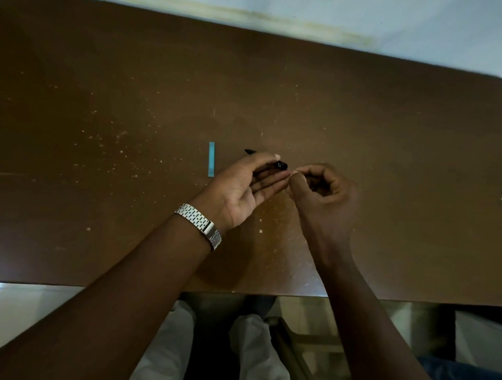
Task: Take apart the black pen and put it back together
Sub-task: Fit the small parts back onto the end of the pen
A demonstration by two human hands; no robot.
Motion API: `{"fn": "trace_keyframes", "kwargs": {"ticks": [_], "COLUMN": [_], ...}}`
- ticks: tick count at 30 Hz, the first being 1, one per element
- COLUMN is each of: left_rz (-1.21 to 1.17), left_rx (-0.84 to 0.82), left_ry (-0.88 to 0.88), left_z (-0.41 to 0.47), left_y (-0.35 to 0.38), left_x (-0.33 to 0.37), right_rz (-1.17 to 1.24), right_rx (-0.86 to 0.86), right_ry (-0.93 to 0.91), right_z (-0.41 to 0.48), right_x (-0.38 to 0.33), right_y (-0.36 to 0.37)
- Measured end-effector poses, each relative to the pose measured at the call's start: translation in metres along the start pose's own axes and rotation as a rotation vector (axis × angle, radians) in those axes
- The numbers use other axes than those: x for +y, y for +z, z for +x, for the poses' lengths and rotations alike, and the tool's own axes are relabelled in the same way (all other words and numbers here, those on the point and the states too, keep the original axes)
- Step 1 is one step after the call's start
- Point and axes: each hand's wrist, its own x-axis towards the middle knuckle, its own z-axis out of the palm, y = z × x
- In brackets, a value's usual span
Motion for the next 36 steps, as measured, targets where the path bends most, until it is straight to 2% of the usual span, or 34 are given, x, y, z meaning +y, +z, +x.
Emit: {"fn": "trace_keyframes", "kwargs": {"ticks": [27,36], "left_rz": [-0.054,0.018], "left_rx": [-0.002,-0.002], "left_ry": [-0.012,0.01], "left_z": [0.0038,0.0076], "left_y": [-0.0013,-0.0017], "left_x": [-0.0012,-0.0025], "right_rz": [-0.032,-0.19], "right_rx": [0.041,-0.001], "right_ry": [-0.087,-0.159], "right_z": [0.0013,0.0027], "right_x": [-0.001,-0.0007], "right_y": [0.0027,0.0057]}}
